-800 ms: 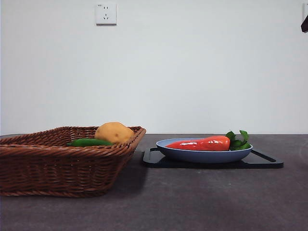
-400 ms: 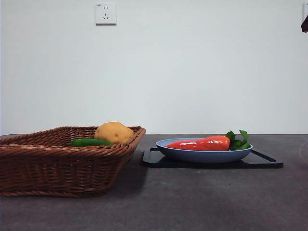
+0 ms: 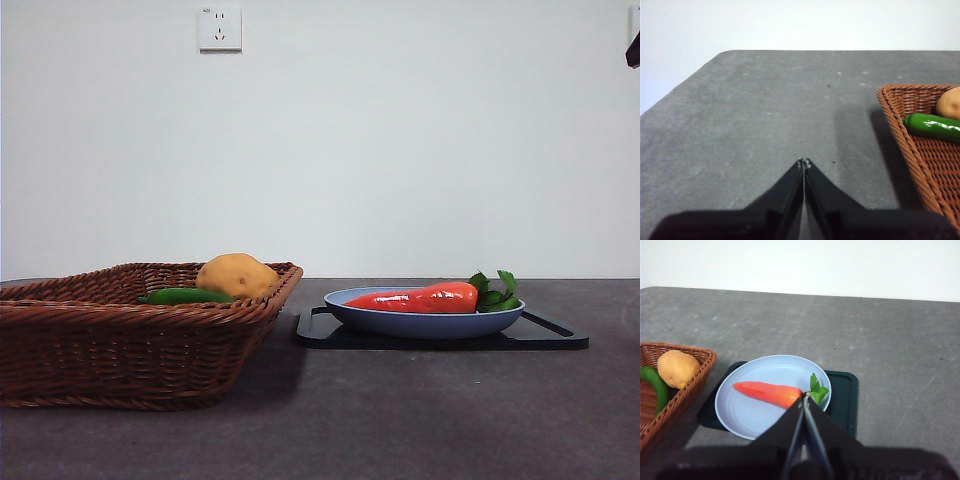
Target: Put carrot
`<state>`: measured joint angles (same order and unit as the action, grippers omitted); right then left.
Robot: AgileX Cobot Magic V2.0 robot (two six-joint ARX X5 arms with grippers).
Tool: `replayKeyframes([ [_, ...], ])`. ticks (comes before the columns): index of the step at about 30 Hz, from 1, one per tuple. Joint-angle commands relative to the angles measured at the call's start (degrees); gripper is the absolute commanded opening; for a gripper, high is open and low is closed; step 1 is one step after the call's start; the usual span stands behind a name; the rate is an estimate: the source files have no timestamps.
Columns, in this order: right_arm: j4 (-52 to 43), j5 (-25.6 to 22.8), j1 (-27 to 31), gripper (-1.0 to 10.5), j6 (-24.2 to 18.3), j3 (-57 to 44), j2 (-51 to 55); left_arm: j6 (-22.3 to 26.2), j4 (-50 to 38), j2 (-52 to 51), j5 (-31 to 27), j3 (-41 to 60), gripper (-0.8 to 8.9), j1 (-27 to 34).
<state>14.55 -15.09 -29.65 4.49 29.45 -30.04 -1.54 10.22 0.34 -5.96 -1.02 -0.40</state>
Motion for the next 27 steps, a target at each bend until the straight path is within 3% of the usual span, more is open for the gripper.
replayKeyframes([
  [1,-0.6,-0.3,-0.4,0.0,0.1,0.5,-0.1,-0.4,-0.4,-0.3,0.2,0.6,0.08,0.1],
  [5,-0.5,-0.3,-0.4,0.0,-0.7,0.5,0.2,-0.4,-0.4,-0.3,0.2,0.6,0.08,0.1],
  [9,1.4,0.3,2.4,0.0,-5.6,0.2,5.7,-0.4,-0.4,-0.3,0.2,0.6,0.08,0.1],
  [15,-0.5,15.4,15.8,0.0,-5.6,-6.9,15.2,-0.4,-0.4,-0.3,0.2,0.6,0.08,0.1],
  [20,-4.8,16.8,24.3,0.0,-5.1,-16.9,21.0,-0.4,-0.4,-0.3,0.1,0.6,0.08,0.1],
  [27,-5.9,16.7,25.9,0.0,-5.4,-25.3,25.4,-0.3,-0.4,-0.3,0.2,0.6,0.08,0.1],
])
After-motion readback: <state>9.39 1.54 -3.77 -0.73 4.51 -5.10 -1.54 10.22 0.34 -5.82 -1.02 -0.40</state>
